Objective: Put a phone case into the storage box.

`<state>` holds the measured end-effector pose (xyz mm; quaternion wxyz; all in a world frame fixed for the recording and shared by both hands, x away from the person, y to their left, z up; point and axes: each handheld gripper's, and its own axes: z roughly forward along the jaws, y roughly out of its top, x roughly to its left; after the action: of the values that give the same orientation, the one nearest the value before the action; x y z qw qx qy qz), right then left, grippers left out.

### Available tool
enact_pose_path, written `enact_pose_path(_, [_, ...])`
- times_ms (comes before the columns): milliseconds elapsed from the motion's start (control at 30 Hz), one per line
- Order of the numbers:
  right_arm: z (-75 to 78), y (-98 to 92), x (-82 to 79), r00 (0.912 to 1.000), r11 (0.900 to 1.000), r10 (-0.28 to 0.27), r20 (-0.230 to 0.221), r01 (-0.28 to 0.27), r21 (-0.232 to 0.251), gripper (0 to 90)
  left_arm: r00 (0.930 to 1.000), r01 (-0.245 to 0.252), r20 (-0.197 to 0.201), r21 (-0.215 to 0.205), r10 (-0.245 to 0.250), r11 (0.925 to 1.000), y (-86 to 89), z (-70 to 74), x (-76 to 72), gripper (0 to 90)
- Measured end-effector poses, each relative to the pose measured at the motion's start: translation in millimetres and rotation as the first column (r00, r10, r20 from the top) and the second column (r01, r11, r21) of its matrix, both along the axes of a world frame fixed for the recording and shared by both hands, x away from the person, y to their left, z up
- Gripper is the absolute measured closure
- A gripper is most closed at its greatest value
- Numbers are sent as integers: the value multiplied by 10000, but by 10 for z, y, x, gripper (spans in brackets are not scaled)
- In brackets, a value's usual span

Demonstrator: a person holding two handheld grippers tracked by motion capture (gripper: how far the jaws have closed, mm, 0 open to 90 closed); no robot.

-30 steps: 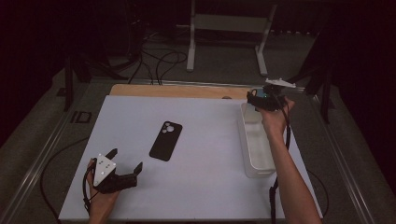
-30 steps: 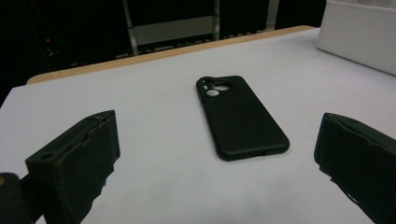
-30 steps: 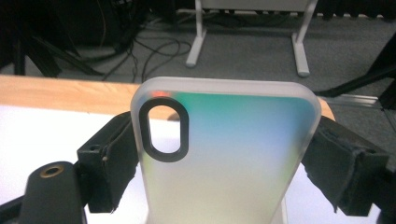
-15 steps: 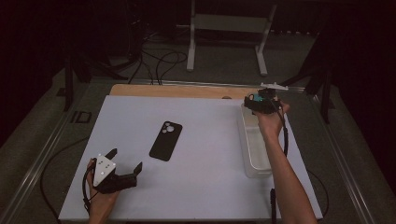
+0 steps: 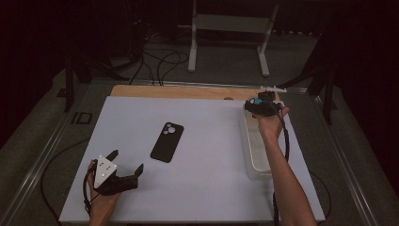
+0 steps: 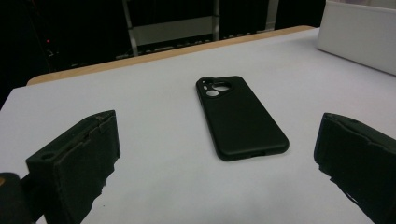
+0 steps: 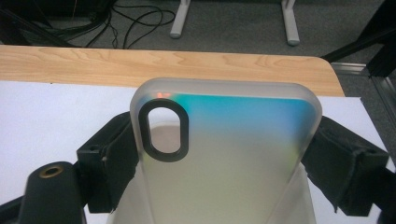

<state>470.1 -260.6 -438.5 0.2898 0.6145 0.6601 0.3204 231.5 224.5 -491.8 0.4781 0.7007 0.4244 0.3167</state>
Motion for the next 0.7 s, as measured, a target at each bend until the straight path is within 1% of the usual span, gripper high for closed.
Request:
enact_pose_path(167, [-20,6,14,10000,10000,40,27,-39,-31,162,10000,19,-9,2,-19,10000,-3,-1,1,8])
enact_pose_path(400, [-31,17,27,10000,10000,-57,39,57,-2,155,10000,36,-23,24,-36,10000,-5,-1,-1,8])
enact_pose_path(533, [-41,5,38,10000,9998,-56,-27,56,181,123,10000,33,-16,10,-33,10000,-6,-1,0,7])
enact_pose_path(567, [-42,1,39,10000,9996,-98,-16,98,248,105,10000,26,-11,7,-26,10000,-5,-1,-1,8])
enact_pose_path(700, [-40,-20,37,9998,9992,-169,53,167,351,90,10000,21,-10,3,-21,10000,-2,0,-1,8])
